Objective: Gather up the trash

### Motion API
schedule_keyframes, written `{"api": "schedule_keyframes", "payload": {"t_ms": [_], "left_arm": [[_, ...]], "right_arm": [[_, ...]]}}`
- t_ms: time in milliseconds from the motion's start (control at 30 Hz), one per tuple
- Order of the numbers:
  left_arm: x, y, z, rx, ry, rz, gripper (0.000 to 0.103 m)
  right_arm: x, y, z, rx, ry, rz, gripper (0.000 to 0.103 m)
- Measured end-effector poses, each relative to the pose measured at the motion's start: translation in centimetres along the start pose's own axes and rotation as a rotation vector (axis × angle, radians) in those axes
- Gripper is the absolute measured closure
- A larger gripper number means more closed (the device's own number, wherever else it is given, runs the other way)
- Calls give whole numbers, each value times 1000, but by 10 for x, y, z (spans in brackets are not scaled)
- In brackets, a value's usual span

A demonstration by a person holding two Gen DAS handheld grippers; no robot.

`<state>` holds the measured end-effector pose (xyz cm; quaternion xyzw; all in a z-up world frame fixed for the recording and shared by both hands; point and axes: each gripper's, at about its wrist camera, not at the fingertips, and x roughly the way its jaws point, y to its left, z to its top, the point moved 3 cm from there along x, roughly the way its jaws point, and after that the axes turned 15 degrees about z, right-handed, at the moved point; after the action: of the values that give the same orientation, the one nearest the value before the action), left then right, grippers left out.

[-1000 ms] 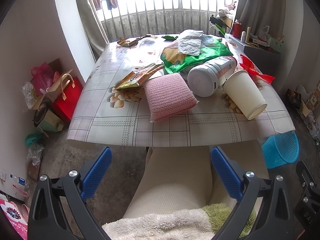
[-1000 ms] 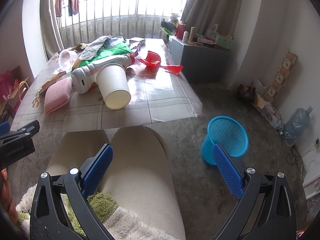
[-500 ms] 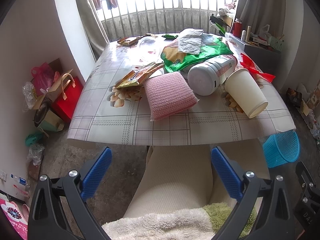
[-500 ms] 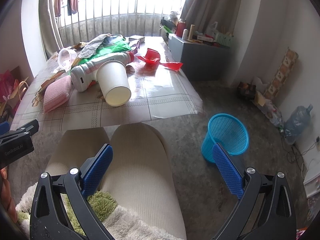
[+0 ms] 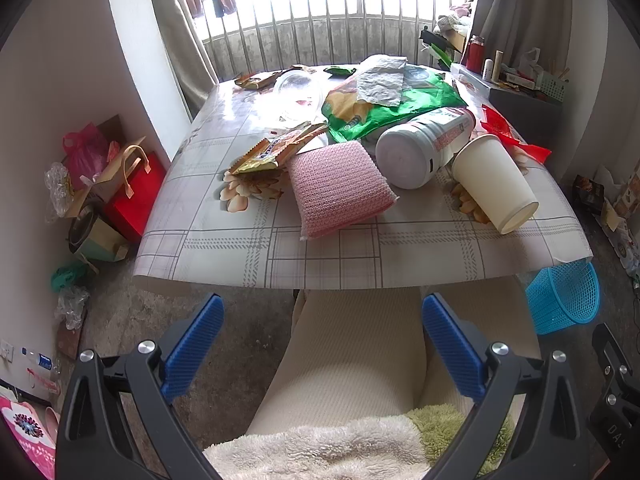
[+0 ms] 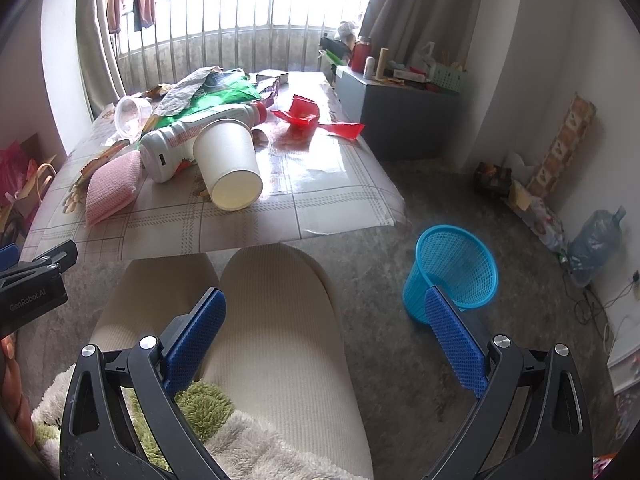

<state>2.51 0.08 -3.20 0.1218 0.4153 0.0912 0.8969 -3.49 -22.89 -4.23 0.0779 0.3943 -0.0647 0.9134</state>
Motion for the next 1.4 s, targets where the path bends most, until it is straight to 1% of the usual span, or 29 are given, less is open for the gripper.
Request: {"api": "schedule_keyframes", "payload": {"t_ms": [233,400,500,567,667,733,867,933,1067,1200,1267,1300,1333,1367,1400], "left_arm": [[2,0,-1,0,-5,1,6],[8,5,6,-15,-18,6,6],[16,10,13,-31,-12,14,6],[22,12,17,-37,-9,7,6],[32,16,24,-37,-24,-39,6],[39,20,31,-41,-39,-86,6],[52,31,44,-64,-94,-194,6],[59,38,54,-88,-118,-237,6],[76,50,71,-95,-121,-231,6],[94,65,82,-133,-113,-225,6],[101,70,86,-141,-123,-222,18],[103,70,88,-133,-124,-225,21],[105,69,90,-119,-132,-231,31],[106,68,91,-98,-142,-233,38],[107,65,91,-64,-151,-230,41]], "right_arm": [[2,-2,0,5,0,-1,8],[7,-8,6,7,-8,1,8],[11,-9,15,-8,-35,18,8],[16,-7,23,-33,-44,52,8],[23,-5,35,-48,-61,128,8],[27,-4,42,-40,-72,166,8],[39,1,59,-26,-70,217,8],[46,3,66,-17,-54,244,8],[64,10,78,0,-16,300,8],[80,14,86,14,16,336,8],[85,17,89,14,32,343,8],[88,18,90,12,38,344,8],[90,18,91,10,45,343,8],[93,19,92,9,53,342,8],[95,19,92,10,59,340,8]]}}
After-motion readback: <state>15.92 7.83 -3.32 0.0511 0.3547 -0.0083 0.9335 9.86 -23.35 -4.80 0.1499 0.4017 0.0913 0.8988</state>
